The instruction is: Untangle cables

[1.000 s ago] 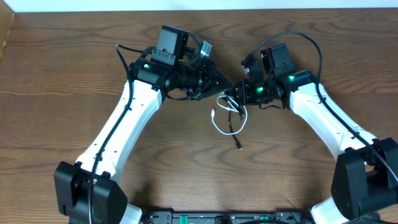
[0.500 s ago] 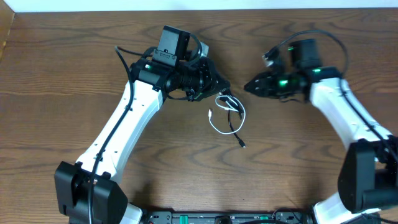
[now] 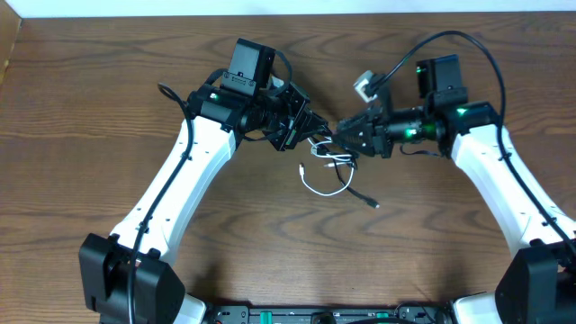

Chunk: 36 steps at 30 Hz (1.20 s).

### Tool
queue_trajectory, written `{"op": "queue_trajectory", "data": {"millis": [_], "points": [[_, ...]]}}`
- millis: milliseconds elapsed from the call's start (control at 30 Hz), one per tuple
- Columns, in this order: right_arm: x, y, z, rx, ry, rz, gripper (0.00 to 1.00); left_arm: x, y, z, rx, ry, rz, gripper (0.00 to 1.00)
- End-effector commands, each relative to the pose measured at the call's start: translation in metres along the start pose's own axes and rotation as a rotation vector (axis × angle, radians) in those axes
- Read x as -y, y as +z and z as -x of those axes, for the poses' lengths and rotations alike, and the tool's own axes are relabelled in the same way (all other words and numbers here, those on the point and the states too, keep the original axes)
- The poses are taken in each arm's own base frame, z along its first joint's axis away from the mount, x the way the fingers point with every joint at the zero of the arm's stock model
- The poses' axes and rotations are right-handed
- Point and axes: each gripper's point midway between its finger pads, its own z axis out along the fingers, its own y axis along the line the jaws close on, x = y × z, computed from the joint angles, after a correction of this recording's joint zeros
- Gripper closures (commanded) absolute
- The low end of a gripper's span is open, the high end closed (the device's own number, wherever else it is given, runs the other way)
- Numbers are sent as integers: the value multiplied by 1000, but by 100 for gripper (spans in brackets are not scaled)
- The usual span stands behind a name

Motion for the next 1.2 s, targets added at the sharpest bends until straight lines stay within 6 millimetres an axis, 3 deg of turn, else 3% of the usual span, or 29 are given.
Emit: {"op": "queue_trajectory", "data": {"millis": [0,333,533,600,700,733,800,867,900,967,1167], "points": [[-2,3,-2,-22,-71,-16,67,1,0,0,0,-71,-2,92],[6,5,-7,-55,-82,-66,78,2,0,-3,-17,-71,-5,92],[13,14,-13,-103,-65,-141,99,2,0,-4,-20,-73,-6,92],[18,14,-11,-91,-10,-171,99,2,0,-2,-13,-54,-5,92],[29,10,-1,-41,143,-229,99,-3,-1,18,102,150,30,92],[33,8,5,-10,210,-239,99,-8,-3,32,177,331,82,92],[40,3,9,25,328,-274,99,-17,-7,44,236,519,160,85],[58,-4,5,59,511,-373,99,-23,-10,53,268,643,220,67],[65,-8,1,74,598,-420,99,-24,-10,53,265,709,238,60],[76,-15,-6,103,753,-495,99,-26,-10,53,249,811,258,56],[79,-16,-4,150,885,-507,99,-20,-5,35,154,901,192,56]]}}
